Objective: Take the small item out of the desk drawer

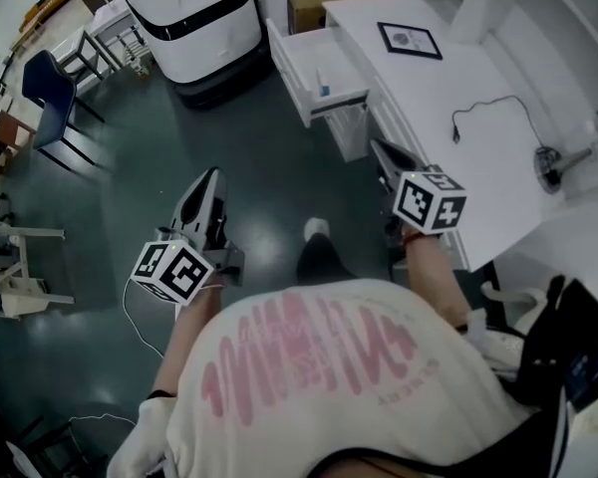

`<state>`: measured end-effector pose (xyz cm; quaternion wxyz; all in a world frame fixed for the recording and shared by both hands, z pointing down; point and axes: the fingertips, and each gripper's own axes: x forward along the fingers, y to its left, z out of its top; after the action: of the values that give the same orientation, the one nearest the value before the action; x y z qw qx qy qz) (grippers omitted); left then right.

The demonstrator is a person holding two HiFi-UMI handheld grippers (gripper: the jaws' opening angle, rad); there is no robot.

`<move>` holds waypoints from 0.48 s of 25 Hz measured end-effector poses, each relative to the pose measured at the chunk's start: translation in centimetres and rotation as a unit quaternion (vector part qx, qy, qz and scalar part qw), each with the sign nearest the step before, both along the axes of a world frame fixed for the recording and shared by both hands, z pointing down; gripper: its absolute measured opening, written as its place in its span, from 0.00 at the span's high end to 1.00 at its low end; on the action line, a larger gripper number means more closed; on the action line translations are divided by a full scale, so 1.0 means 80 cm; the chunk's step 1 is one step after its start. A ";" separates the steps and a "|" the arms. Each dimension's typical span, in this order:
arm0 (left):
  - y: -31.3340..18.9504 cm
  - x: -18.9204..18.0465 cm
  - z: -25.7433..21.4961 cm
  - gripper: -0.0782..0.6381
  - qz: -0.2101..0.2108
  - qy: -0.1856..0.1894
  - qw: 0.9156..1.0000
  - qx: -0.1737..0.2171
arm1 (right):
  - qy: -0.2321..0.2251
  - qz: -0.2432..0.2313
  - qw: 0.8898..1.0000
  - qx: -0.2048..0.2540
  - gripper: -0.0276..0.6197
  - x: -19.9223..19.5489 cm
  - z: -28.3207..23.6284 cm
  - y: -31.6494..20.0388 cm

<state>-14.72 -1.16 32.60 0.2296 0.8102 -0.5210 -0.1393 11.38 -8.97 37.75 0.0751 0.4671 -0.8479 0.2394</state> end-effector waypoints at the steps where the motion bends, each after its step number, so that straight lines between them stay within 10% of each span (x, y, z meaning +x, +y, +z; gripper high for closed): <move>1: -0.018 -0.001 0.002 0.85 -0.002 0.002 1.000 -0.001 | -0.002 0.000 1.000 -0.003 0.93 0.001 0.004 -0.021; 12: -0.198 -0.007 0.042 0.85 -0.025 -0.005 0.999 -0.035 | -0.014 -0.013 0.999 -0.046 0.93 -0.012 0.052 -0.237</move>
<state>-15.31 -16.97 35.94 0.2520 0.7891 -0.5465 -0.1230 10.45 -27.92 41.90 0.0880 0.4482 -0.8431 0.2839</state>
